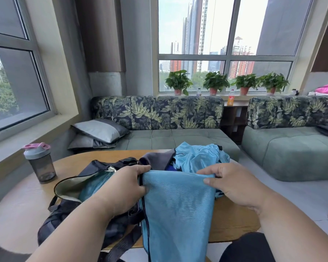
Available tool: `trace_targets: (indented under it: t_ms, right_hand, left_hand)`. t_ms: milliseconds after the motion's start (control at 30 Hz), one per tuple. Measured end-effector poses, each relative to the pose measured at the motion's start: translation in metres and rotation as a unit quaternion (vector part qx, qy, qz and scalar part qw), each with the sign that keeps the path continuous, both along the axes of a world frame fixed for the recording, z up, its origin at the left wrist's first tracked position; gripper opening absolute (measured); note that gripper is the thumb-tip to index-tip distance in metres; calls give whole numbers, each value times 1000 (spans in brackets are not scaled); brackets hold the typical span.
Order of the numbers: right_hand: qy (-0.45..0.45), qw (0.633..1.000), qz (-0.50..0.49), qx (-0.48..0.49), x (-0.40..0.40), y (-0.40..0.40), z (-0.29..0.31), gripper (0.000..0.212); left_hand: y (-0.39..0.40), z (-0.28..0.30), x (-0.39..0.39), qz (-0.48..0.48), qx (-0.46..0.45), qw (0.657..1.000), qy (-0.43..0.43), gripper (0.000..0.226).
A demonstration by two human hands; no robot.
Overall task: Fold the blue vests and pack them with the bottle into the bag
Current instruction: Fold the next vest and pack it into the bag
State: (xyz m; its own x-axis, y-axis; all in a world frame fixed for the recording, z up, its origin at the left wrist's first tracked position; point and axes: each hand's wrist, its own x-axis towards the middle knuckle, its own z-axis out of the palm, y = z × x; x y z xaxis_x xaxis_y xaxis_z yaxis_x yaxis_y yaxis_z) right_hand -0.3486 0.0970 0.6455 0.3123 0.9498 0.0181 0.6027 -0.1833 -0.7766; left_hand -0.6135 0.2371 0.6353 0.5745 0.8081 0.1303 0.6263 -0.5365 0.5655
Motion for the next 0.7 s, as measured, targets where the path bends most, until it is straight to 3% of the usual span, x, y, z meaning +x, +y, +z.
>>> trace_targets:
  t_ms: [100, 167, 300, 433, 600, 700]
  right_hand:
    - [-105, 994, -15, -19, -4, 0, 1, 18]
    - [-137, 990, -25, -23, -5, -1, 0, 13]
    - [-151, 987, -43, -28, -10, -4, 2, 9]
    - [-156, 986, -55, -25, -10, 0, 2, 9]
    - [-140, 987, -74, 20, 5, 23, -2, 17]
    - [-159, 980, -97, 67, 16, 48, 5, 19]
  left_hand:
    - [2, -6, 1, -7, 12, 999, 29, 57]
    - [2, -9, 0, -11, 0, 999, 47, 37]
    - [3, -11, 2, -8, -2, 997, 73, 22]
    - [7, -6, 3, 15, 53, 994, 92, 10]
    - [29, 2, 11, 27, 129, 985, 110, 22]
    - [54, 15, 24, 36, 174, 981, 83, 13]
